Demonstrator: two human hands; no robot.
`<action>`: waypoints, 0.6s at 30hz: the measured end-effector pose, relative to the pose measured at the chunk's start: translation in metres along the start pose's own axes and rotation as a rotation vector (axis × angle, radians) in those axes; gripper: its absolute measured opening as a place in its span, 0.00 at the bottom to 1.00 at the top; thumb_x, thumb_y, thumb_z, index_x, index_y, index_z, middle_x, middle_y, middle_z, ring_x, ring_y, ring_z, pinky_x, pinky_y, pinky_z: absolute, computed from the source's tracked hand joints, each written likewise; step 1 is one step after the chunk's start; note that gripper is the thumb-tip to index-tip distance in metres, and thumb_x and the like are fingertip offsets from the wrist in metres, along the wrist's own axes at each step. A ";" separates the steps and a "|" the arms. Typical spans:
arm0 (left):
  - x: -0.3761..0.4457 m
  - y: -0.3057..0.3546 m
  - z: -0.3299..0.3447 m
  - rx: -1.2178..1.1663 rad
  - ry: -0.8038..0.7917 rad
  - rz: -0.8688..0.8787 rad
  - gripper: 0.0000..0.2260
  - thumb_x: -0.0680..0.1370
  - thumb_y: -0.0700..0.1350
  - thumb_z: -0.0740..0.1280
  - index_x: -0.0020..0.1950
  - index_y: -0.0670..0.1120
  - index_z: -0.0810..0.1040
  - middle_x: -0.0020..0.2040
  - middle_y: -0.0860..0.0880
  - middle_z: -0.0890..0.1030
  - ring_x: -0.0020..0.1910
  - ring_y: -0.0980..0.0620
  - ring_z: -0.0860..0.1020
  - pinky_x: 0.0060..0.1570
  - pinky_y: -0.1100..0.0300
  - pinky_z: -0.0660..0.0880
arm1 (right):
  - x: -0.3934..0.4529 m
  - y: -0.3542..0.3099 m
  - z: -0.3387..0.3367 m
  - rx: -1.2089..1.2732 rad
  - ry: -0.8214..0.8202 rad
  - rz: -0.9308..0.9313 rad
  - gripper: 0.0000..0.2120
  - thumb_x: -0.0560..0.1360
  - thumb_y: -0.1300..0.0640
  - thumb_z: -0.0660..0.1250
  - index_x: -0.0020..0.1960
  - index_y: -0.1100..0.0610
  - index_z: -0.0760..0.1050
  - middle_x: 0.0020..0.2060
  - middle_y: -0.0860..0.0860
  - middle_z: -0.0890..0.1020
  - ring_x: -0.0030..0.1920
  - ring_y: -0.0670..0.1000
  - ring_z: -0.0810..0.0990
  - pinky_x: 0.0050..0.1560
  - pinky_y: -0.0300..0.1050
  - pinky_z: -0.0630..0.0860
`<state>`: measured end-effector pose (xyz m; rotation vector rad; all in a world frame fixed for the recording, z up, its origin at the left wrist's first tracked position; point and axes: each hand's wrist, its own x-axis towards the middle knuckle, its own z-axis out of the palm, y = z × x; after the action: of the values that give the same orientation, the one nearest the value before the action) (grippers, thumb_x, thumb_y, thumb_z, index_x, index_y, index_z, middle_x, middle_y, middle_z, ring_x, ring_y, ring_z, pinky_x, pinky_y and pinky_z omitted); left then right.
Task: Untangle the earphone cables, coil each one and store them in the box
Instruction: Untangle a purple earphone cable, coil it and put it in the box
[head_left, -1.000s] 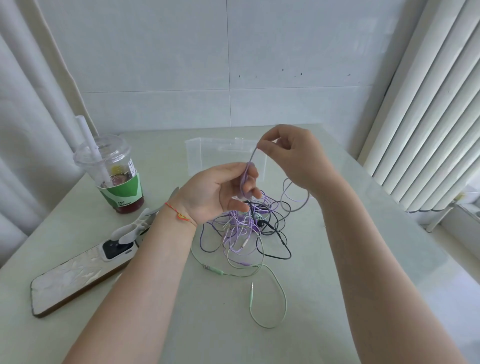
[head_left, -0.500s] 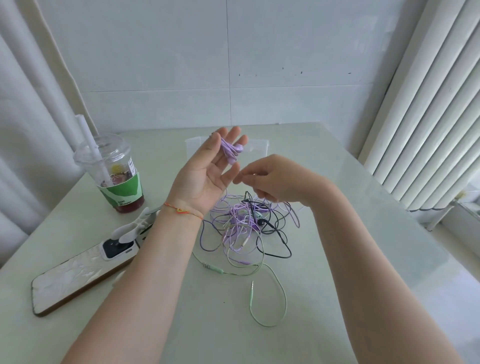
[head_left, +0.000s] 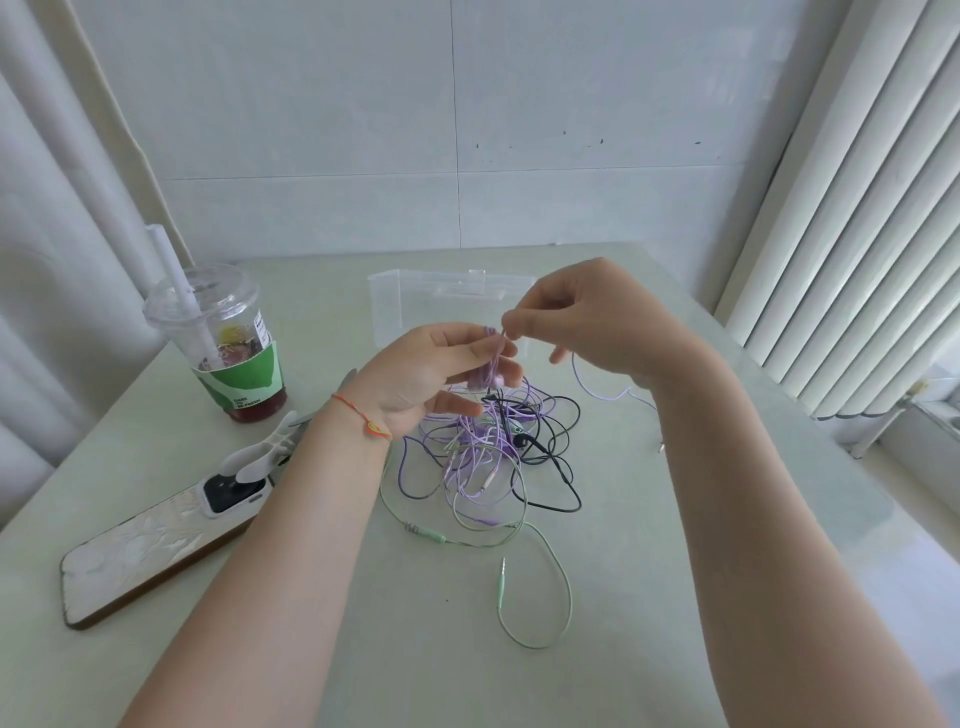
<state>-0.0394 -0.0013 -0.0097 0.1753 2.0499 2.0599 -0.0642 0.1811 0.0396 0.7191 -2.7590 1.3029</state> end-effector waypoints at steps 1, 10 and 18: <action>-0.001 0.001 -0.001 -0.048 -0.053 -0.013 0.09 0.76 0.49 0.66 0.49 0.46 0.81 0.44 0.45 0.84 0.50 0.49 0.80 0.28 0.64 0.77 | 0.000 0.001 -0.001 0.035 0.033 -0.001 0.08 0.72 0.52 0.73 0.40 0.56 0.82 0.28 0.50 0.77 0.26 0.44 0.73 0.23 0.32 0.65; -0.006 0.005 0.000 -0.338 -0.246 -0.007 0.15 0.78 0.48 0.58 0.49 0.46 0.85 0.36 0.49 0.78 0.45 0.48 0.82 0.22 0.65 0.73 | 0.008 0.010 0.005 0.236 0.103 -0.031 0.07 0.73 0.53 0.74 0.41 0.56 0.81 0.26 0.49 0.69 0.27 0.50 0.63 0.32 0.44 0.61; -0.006 0.003 0.004 -0.365 -0.300 -0.029 0.17 0.79 0.48 0.57 0.52 0.45 0.85 0.39 0.48 0.79 0.47 0.47 0.82 0.23 0.64 0.74 | 0.014 0.015 0.015 0.288 0.148 -0.029 0.06 0.74 0.55 0.72 0.42 0.59 0.81 0.25 0.50 0.70 0.26 0.49 0.66 0.33 0.43 0.65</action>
<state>-0.0326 0.0010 -0.0064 0.3610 1.4713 2.1919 -0.0799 0.1730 0.0213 0.6402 -2.4656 1.6934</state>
